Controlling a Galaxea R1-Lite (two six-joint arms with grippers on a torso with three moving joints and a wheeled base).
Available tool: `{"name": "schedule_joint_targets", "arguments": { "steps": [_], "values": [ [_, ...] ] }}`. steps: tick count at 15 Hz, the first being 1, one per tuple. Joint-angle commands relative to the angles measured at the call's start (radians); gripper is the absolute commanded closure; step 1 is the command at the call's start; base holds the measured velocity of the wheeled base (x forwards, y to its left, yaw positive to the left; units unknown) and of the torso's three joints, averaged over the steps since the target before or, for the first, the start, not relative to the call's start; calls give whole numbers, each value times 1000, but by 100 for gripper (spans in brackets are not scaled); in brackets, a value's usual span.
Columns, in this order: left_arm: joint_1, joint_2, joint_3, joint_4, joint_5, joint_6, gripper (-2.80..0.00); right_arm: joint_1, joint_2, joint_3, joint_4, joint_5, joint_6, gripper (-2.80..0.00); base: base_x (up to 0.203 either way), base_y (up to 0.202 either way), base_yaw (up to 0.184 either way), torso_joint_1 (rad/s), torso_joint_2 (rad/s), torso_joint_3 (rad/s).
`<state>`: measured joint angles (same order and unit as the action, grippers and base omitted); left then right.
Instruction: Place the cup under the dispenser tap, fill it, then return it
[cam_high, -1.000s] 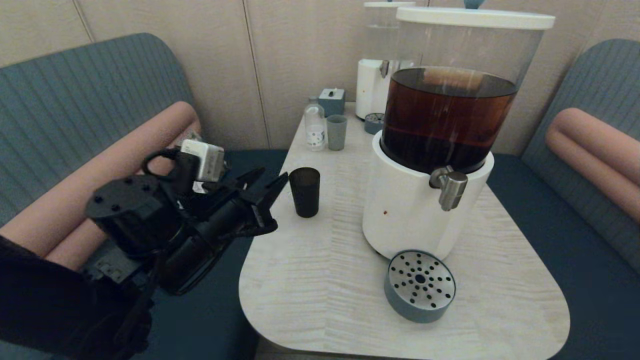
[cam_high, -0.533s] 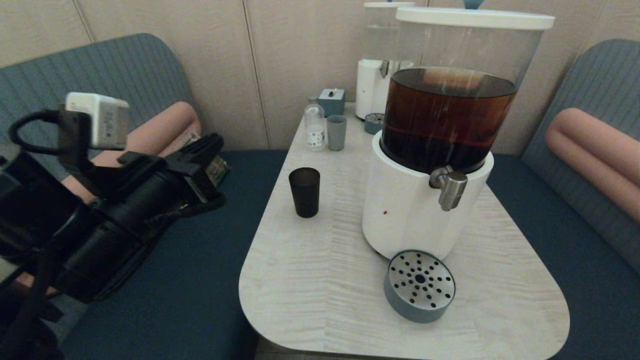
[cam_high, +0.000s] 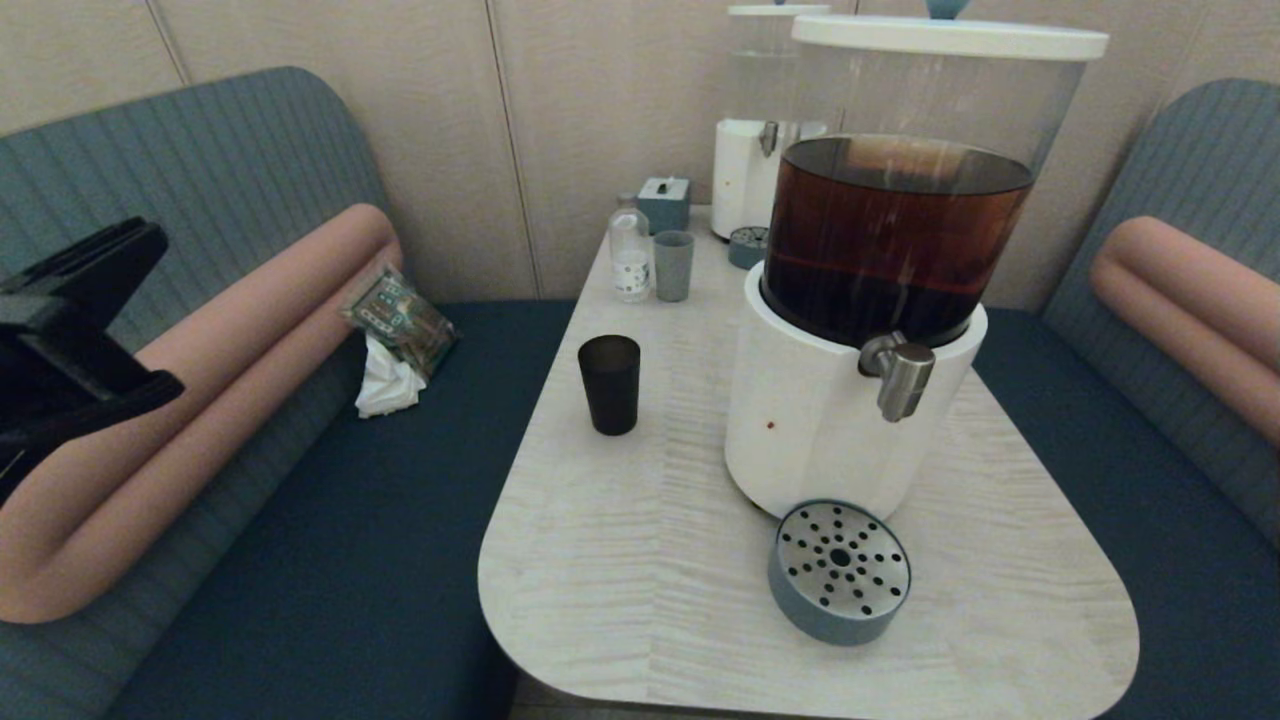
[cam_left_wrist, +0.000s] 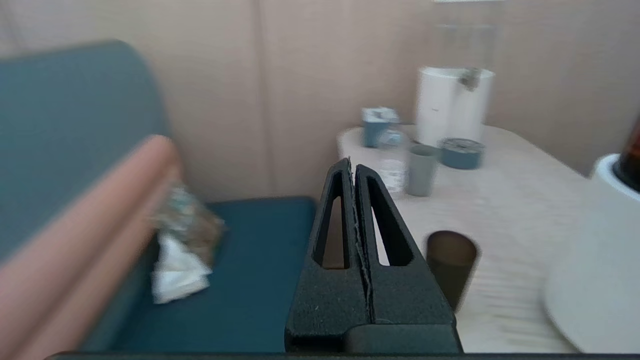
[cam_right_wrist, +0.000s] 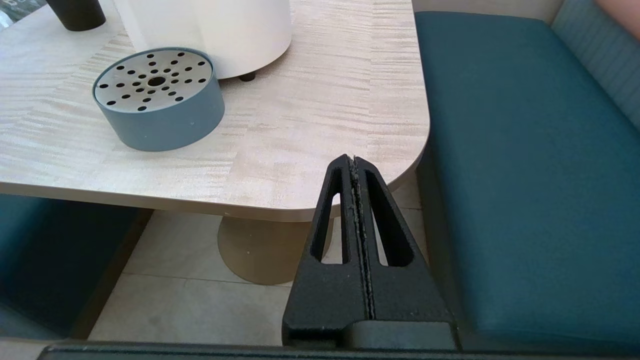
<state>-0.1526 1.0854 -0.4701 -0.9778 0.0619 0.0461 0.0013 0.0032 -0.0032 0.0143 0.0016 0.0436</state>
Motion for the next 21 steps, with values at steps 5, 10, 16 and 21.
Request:
{"name": "schedule_joint_targets", "arguments": {
  "steps": [5,10,16,21],
  "values": [
    [77,-374,214,96,-1,17,0,0,0,0,0,0,1,0,0,0,0,0,0,0],
    [104,-604,449,103,-3,18,0,0,0,0,1,0,1,0,0,0,0,0,0,0],
    [109,-857,441,271,-16,16,0,0,0,0,0,0,1,0,0,0,0,0,0,0],
    [160,-906,471,271,-40,9,0,0,0,0,0,0,1,0,0,0,0,0,0,0]
  ]
}}
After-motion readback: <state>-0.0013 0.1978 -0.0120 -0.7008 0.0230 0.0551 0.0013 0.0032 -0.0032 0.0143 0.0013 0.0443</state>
